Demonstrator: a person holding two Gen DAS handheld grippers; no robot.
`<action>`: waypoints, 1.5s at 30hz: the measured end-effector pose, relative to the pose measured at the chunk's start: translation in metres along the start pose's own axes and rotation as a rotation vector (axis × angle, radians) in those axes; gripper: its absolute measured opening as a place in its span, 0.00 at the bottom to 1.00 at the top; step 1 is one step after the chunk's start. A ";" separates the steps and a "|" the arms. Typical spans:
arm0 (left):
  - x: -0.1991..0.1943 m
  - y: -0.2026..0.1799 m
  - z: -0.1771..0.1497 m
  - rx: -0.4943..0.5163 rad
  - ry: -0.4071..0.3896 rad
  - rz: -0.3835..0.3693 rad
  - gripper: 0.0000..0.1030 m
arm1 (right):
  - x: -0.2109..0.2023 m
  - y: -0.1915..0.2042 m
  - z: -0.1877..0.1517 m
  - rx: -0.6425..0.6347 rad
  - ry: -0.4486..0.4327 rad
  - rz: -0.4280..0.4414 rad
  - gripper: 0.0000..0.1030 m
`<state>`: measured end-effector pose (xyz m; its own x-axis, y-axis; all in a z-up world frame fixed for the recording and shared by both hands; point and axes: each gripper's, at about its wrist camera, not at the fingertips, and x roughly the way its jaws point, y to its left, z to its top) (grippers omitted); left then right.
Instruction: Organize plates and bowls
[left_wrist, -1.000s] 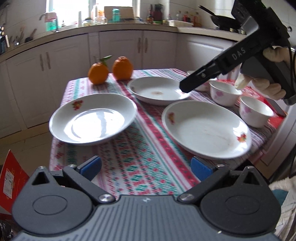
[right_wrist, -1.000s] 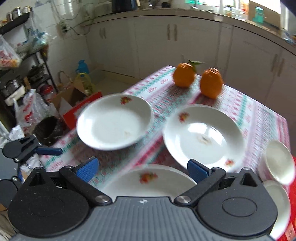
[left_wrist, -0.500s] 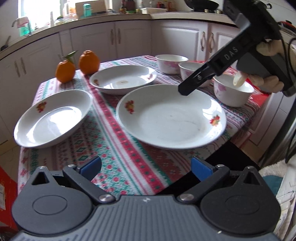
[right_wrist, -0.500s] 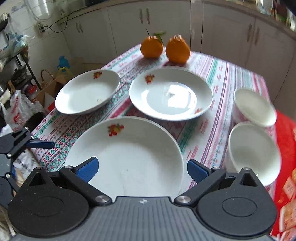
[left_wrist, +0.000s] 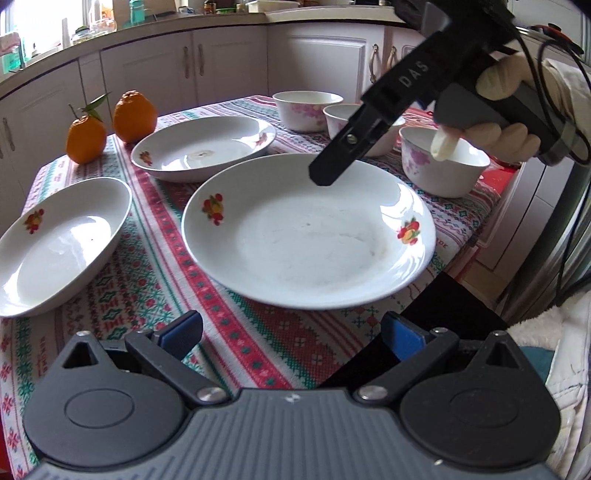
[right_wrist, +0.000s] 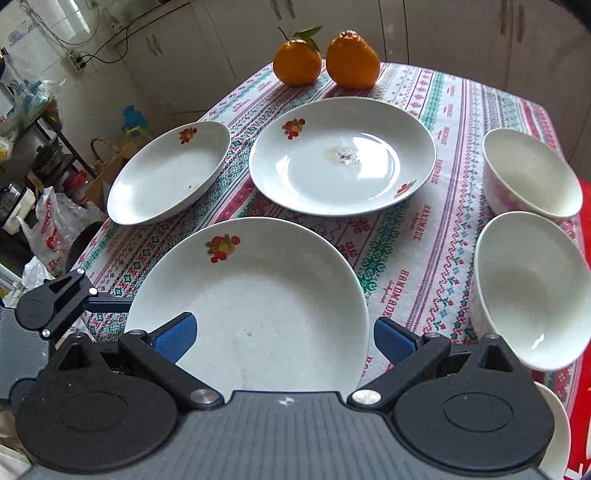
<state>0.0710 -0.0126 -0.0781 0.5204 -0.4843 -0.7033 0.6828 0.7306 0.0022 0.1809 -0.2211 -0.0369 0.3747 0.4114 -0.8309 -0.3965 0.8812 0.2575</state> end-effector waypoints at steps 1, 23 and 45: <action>0.001 0.000 0.001 0.001 0.001 -0.006 0.99 | 0.001 -0.002 0.001 0.002 0.007 0.004 1.00; 0.011 0.006 0.008 -0.004 0.004 -0.055 0.94 | 0.023 -0.021 0.015 0.021 0.091 0.091 0.89; 0.012 0.004 0.013 0.051 0.029 -0.074 0.82 | 0.029 -0.025 0.024 0.005 0.144 0.157 0.89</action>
<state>0.0860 -0.0217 -0.0770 0.4533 -0.5216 -0.7229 0.7443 0.6677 -0.0150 0.2221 -0.2256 -0.0558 0.1847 0.5060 -0.8425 -0.4364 0.8104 0.3910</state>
